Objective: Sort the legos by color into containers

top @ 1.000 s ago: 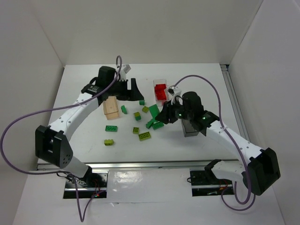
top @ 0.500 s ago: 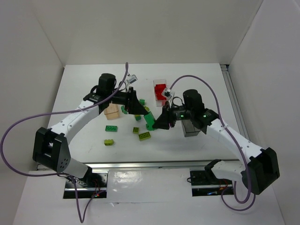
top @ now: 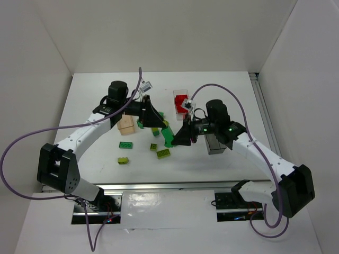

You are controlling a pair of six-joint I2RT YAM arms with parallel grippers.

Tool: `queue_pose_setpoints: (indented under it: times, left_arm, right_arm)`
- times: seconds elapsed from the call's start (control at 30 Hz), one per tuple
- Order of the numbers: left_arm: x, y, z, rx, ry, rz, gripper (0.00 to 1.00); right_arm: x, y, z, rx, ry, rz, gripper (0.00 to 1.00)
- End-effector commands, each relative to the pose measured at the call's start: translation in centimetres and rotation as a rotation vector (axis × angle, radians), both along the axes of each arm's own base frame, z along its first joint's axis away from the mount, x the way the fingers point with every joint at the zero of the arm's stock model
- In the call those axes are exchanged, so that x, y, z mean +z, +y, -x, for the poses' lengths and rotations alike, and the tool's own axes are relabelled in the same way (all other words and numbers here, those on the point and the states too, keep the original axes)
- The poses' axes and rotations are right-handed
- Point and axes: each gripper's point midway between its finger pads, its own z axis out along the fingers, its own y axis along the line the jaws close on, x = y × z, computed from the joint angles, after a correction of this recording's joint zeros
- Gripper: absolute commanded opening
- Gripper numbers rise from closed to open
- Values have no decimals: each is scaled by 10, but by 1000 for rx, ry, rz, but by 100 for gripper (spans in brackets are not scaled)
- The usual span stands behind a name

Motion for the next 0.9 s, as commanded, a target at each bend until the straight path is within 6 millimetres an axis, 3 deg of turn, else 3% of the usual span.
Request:
queue_pose_setpoints:
  times: [0.0,0.2,0.4,0.6,0.63,0.73,0.87]
  left_arm:
    - [30,9,-1,-9,-94,68,93]
    - [42,15,6,-40,-113,96,99]
    - [13,-1,24,-129,-75,42,100]
    - [6,-15,24,-153,-66,20,99]
    - [6,-15,24,-153,-66,20,97]
    - [7,-18,26,-170,-64,25,78]
    - [8,-18,27,-178,-63,30,44]
  right_arm:
    - [15,3,-10,-12,-60,-25,21]
    - [12,1,-9,-23,-53,-23,21]
    - [13,4,-12,-15,-48,-25,21]
    - [18,5,-14,-15,-64,-34,21]
    - [18,5,-14,-15,-64,-34,21]
    - [15,6,-15,-15,-56,-29,21]
    - [12,6,-16,-15,-48,-25,21]
